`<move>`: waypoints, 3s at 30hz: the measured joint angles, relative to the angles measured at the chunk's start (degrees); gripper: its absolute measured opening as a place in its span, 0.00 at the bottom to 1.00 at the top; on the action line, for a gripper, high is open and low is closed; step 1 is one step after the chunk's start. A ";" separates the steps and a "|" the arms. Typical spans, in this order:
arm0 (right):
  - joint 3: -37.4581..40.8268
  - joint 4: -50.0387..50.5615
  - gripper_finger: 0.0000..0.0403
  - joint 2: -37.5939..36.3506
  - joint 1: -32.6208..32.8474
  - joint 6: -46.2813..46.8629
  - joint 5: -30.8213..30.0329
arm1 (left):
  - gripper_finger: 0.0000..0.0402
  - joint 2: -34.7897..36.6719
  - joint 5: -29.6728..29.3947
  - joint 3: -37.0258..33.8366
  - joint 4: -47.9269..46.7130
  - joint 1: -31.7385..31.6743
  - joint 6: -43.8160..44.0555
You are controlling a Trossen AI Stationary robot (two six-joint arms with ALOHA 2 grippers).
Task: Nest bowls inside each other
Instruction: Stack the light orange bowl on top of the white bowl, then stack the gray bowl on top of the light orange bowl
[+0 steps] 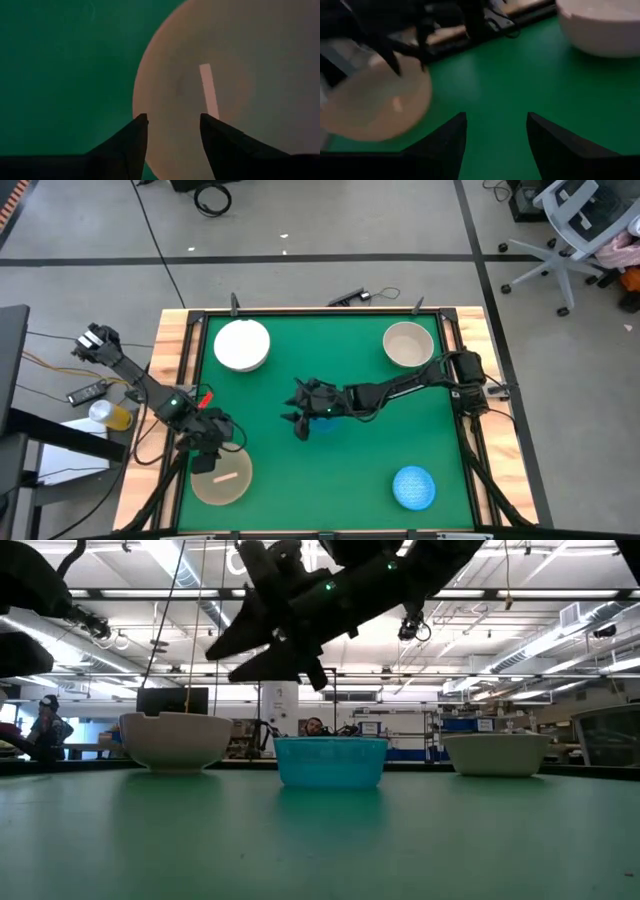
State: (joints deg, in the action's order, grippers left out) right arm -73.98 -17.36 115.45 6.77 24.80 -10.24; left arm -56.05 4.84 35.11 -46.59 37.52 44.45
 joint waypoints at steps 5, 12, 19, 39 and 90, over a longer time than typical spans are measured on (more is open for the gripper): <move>-9.01 -2.09 0.52 6.69 0.34 0.81 6.06 | 0.44 0.02 -0.04 0.00 0.18 -1.41 -0.14; -33.82 18.19 0.52 20.82 0.71 -0.50 8.20 | 0.44 0.88 -0.38 3.20 -2.57 -3.69 -0.44; -47.78 22.21 0.52 29.95 1.21 0.74 14.18 | 0.44 1.40 -6.06 8.91 -7.53 -2.50 -1.76; -51.66 30.44 0.33 34.46 1.79 -7.25 12.85 | 0.44 1.33 -16.54 10.40 -10.56 -2.19 -1.77; -49.33 52.59 0.28 17.19 -23.44 -9.73 1.50 | 0.44 0.61 -55.17 23.77 -20.00 0.72 2.09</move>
State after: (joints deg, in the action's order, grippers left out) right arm -123.31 35.23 132.63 -16.68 15.07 -8.73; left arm -55.44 -50.32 58.89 -66.59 38.24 46.54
